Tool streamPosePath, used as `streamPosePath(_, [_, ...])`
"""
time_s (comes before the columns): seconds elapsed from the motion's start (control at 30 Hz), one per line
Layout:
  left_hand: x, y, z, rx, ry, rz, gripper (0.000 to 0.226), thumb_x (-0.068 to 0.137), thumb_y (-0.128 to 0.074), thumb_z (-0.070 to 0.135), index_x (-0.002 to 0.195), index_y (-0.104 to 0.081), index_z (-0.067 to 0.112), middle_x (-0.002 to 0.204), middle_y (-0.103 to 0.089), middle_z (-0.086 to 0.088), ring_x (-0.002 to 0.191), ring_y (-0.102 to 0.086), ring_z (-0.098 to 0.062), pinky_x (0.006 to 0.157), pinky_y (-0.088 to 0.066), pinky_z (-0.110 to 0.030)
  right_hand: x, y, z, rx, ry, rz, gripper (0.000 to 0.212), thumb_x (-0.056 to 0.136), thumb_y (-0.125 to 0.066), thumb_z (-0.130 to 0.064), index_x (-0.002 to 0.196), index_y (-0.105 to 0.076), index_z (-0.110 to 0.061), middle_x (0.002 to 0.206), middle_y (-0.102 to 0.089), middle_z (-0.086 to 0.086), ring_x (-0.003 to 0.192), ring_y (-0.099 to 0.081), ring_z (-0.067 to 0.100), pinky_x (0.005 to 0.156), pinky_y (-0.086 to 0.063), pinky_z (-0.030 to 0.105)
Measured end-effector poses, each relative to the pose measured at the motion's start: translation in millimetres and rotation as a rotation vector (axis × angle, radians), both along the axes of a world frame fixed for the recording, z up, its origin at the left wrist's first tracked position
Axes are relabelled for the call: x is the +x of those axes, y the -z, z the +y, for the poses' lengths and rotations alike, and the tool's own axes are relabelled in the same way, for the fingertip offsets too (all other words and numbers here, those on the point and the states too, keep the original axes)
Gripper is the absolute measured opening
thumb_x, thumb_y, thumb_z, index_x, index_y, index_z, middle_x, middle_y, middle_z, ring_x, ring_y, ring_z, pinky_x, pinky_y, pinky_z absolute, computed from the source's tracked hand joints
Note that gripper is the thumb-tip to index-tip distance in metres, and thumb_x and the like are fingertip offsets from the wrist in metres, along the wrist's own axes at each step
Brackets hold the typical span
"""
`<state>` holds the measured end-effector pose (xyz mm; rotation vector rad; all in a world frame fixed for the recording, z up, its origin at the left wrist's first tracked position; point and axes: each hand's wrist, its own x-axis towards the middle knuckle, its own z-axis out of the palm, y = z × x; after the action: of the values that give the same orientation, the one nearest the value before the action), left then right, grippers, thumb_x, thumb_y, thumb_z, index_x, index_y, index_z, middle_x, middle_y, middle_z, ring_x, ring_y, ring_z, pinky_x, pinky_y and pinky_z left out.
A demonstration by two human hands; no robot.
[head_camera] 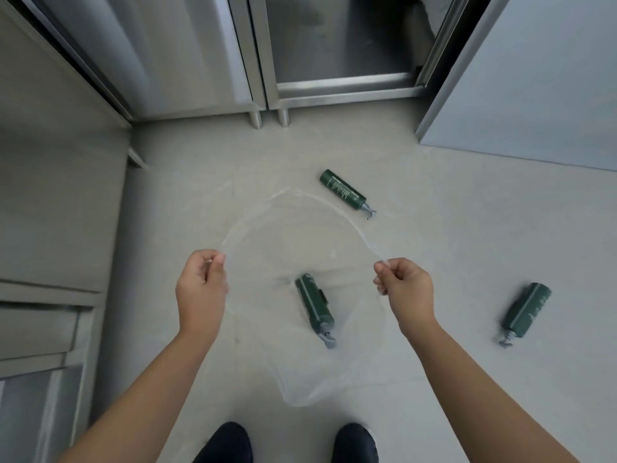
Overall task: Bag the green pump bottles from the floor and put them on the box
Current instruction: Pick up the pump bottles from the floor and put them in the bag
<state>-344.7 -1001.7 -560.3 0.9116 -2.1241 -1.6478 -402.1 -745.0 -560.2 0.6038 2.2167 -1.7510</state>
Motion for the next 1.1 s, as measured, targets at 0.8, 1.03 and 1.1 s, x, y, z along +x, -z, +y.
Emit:
streamPosePath(0.8, [-95.7, -129.3, 89.9, 0.265, -0.311, 0.17, 0.022, 0.094, -0.046, 0.007, 0.075, -0.052, 0.018, 0.04, -0.045, 0.013, 0.038, -0.036, 0.001, 0.038, -0.031, -0.014, -118.1, -138.3, 54.1, -0.026, -0.164, 0.031, 0.02, 0.086, -0.06, -0.008, 0.066, -0.06, -0.013, 0.056, -0.057, 0.004, 0.042, -0.047, 0.0, 0.049, -0.043, 0.01])
streamPosePath(1.03, [-164.6, -111.0, 46.2, 0.268, -0.385, 0.171, 0.021, 0.094, -0.046, 0.01, 0.076, -0.053, 0.019, 0.042, -0.043, 0.014, 0.04, -0.034, 0.0, 0.04, -0.032, -0.014, -208.7, -119.7, 6.3, 0.032, -0.286, 0.022, 0.019, 0.086, -0.059, -0.01, 0.067, -0.061, -0.011, 0.057, -0.058, 0.003, 0.046, -0.049, 0.002, 0.054, -0.046, 0.014])
streamPosePath(1.1, [-180.6, -102.6, 32.9, 0.255, -0.41, 0.174, 0.022, 0.094, -0.046, 0.01, 0.076, -0.053, 0.02, 0.042, -0.044, 0.014, 0.04, -0.035, 0.0, 0.04, -0.033, -0.014, -232.0, -109.7, -9.8, 0.02, -0.316, 0.023, 0.019, 0.087, -0.059, -0.01, 0.068, -0.061, -0.013, 0.058, -0.059, 0.003, 0.047, -0.05, 0.002, 0.056, -0.046, 0.016])
